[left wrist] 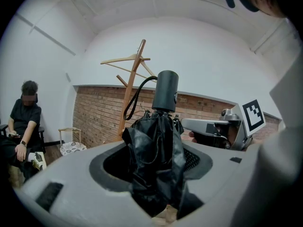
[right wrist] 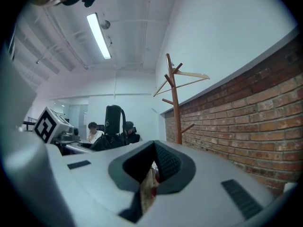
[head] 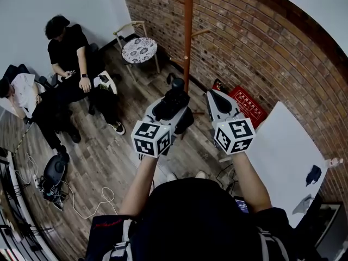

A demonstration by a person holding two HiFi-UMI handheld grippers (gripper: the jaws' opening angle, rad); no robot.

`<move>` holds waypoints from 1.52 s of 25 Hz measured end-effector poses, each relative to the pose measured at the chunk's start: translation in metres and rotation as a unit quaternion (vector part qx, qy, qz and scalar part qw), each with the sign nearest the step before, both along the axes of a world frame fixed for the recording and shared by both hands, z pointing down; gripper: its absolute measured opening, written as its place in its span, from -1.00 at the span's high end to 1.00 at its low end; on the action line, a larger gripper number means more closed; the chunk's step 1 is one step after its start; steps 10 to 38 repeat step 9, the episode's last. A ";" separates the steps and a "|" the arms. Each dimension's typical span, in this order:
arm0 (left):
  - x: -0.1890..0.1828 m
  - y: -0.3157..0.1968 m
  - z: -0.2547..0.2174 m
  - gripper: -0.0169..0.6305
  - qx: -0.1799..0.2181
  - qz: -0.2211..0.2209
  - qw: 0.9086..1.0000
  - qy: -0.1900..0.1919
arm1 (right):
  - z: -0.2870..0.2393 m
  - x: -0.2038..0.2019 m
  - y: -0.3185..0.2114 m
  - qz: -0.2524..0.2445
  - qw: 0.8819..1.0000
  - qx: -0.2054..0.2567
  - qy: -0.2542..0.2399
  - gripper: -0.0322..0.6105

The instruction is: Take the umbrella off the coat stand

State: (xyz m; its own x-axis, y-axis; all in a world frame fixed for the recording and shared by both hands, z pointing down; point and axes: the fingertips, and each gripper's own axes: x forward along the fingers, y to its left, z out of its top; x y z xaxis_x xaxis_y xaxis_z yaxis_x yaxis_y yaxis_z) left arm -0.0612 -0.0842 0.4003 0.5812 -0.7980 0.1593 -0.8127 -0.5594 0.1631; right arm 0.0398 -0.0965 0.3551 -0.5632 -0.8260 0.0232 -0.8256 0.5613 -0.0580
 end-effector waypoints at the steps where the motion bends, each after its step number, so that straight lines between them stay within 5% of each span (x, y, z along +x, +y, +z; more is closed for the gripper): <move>1: -0.001 -0.001 0.000 0.08 0.000 0.000 1.000 0.000 | 0.000 0.000 -0.001 0.000 1.000 0.000 0.001 0.81; 38: 0.002 -0.003 0.003 0.08 -0.002 -0.003 1.000 0.001 | 0.004 0.001 -0.005 -0.002 1.000 -0.001 0.003 0.81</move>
